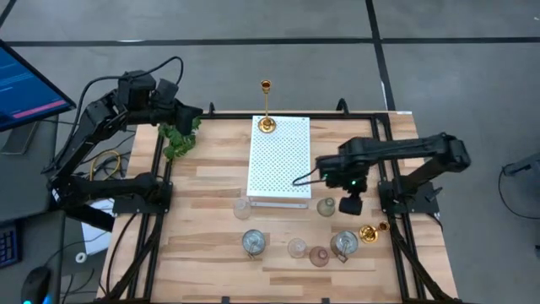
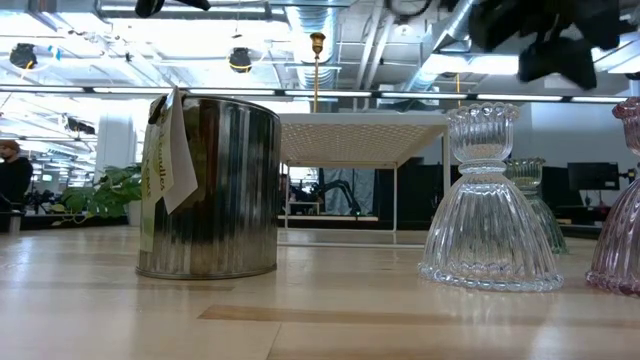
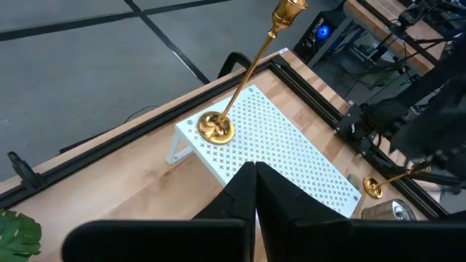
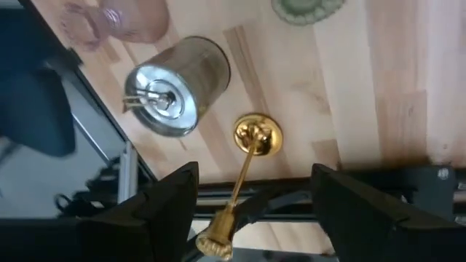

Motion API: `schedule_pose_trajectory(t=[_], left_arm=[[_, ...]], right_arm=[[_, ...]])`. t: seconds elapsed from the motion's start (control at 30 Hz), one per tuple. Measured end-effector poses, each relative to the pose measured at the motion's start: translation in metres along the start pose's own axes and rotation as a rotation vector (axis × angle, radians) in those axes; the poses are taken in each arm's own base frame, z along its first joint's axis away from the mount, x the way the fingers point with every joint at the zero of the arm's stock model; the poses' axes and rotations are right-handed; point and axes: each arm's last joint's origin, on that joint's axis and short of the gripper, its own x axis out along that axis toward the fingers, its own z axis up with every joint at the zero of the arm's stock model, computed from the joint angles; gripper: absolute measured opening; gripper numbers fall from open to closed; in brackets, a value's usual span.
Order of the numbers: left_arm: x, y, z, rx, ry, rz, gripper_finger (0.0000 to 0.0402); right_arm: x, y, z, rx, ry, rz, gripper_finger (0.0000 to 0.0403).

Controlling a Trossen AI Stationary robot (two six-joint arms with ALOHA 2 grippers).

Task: Pick & Place candle stick holders
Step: Put the gold candle holder on the shelf

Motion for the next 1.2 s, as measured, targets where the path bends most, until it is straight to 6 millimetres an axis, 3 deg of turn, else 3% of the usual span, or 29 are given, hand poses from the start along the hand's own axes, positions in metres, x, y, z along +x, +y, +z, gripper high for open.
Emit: schedule_pose_trajectory(t=[0.27, 0.53, 0.7, 0.87, 1.2], left_arm=[[0.000, 0.000, 0.000, 0.001, -0.001, -0.002, 0.0009], [0.000, 0.000, 0.000, 0.001, -0.001, -0.001, 0.0010], [0.000, 0.000, 0.000, 0.001, -0.002, -0.001, 0.0010], [0.000, 0.000, 0.001, 0.002, -0.006, -0.001, 0.0010], [0.001, 0.000, 0.001, -0.005, -0.005, -0.001, 0.0010]], right_arm=[[0.015, -0.004, 0.021, -0.043, 0.084, -0.017, 0.0255], [0.022, -0.006, 0.019, -0.008, 0.122, 0.011, 0.0255], [-0.006, -0.003, -0.005, 0.038, -0.030, -0.013, 0.0255], [-0.035, -0.005, -0.049, 0.168, -0.212, 0.029, 0.0254], [-0.040, 0.014, -0.102, 0.185, -0.247, 0.144, 0.0256]])
